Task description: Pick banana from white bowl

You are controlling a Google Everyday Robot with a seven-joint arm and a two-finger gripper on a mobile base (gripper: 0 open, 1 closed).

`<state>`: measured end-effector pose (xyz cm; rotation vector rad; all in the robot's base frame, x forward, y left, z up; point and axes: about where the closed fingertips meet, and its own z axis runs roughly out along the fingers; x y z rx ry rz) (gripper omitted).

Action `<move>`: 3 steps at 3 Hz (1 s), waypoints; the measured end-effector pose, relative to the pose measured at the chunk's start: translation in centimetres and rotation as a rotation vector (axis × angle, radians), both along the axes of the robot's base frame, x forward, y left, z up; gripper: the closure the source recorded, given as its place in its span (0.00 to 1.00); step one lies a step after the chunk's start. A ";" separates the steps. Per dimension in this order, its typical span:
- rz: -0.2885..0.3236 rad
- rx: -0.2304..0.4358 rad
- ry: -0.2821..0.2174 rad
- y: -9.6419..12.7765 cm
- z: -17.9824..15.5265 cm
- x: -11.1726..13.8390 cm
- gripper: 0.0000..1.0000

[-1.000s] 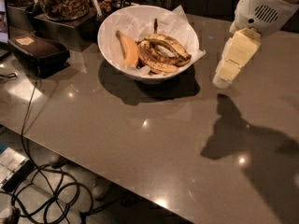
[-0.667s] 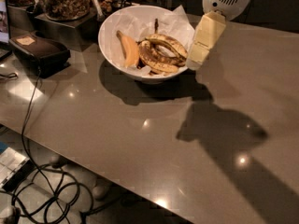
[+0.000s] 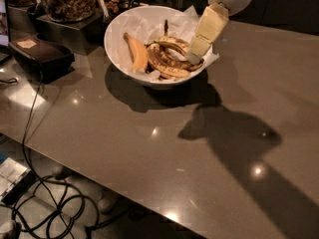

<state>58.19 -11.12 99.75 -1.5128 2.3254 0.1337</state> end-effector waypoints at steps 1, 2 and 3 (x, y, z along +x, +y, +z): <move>-0.014 -0.009 0.000 1.5 0.3 2.3 0.00; -0.023 -0.017 0.013 3.3 -0.2 4.9 0.00; -0.066 -0.009 0.031 3.6 -1.3 7.2 0.00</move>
Offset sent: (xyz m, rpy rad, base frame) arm 0.0584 0.0397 -0.0065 -0.0813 0.1343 -0.0181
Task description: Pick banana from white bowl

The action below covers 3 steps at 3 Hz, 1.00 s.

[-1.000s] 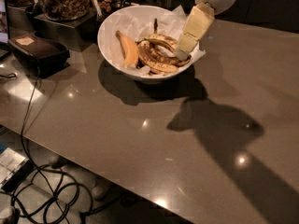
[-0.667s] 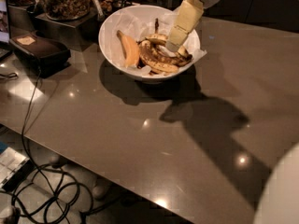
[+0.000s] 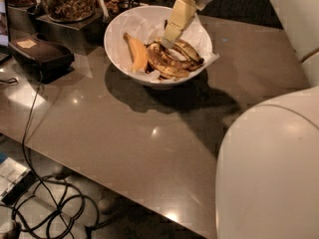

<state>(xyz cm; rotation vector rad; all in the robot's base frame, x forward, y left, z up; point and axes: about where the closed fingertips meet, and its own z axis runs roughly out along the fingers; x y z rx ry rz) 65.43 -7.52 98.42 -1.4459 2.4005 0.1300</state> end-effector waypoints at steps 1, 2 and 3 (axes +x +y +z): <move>-0.040 0.006 0.012 -0.3 -1.2 1.9 0.02; -0.071 0.002 0.025 -0.8 -2.3 3.1 0.08; -0.089 -0.010 0.043 -1.0 -3.5 3.8 0.19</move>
Offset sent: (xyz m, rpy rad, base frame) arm 0.0173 -0.0343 -0.0285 -0.0628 0.1651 -0.0948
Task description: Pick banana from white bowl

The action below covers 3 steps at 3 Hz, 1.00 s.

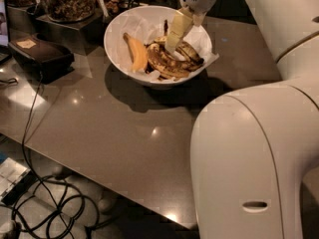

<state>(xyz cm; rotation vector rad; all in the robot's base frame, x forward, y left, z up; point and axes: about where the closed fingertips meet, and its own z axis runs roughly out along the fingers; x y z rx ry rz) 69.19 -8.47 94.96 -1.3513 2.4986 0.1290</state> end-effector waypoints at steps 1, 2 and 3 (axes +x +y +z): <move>-0.010 -0.014 0.021 -0.1 -1.2 0.3 0.30; -0.016 -0.027 0.033 -0.3 -2.0 0.5 0.32; -0.020 -0.034 0.041 -0.4 -2.5 0.6 0.33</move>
Offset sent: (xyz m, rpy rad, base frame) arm -0.0241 -0.0213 -0.0238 -0.0910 0.1636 -0.0114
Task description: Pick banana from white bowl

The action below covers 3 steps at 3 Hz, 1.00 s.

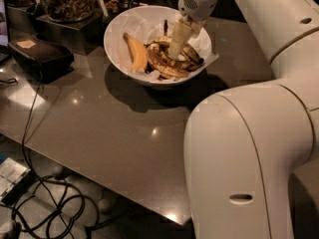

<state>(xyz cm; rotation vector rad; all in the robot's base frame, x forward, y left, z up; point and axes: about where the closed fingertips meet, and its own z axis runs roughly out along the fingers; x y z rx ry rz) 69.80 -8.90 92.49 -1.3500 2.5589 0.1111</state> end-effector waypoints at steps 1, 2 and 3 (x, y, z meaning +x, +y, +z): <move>-0.007 -0.015 0.020 0.0 -1.1 0.3 0.35; -0.011 -0.023 0.038 0.0 -2.1 0.4 0.35; -0.005 -0.035 0.041 0.1 -2.5 0.4 0.54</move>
Offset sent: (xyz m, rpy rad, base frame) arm -0.0222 -0.0145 -0.0250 -0.0742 0.1695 -0.0071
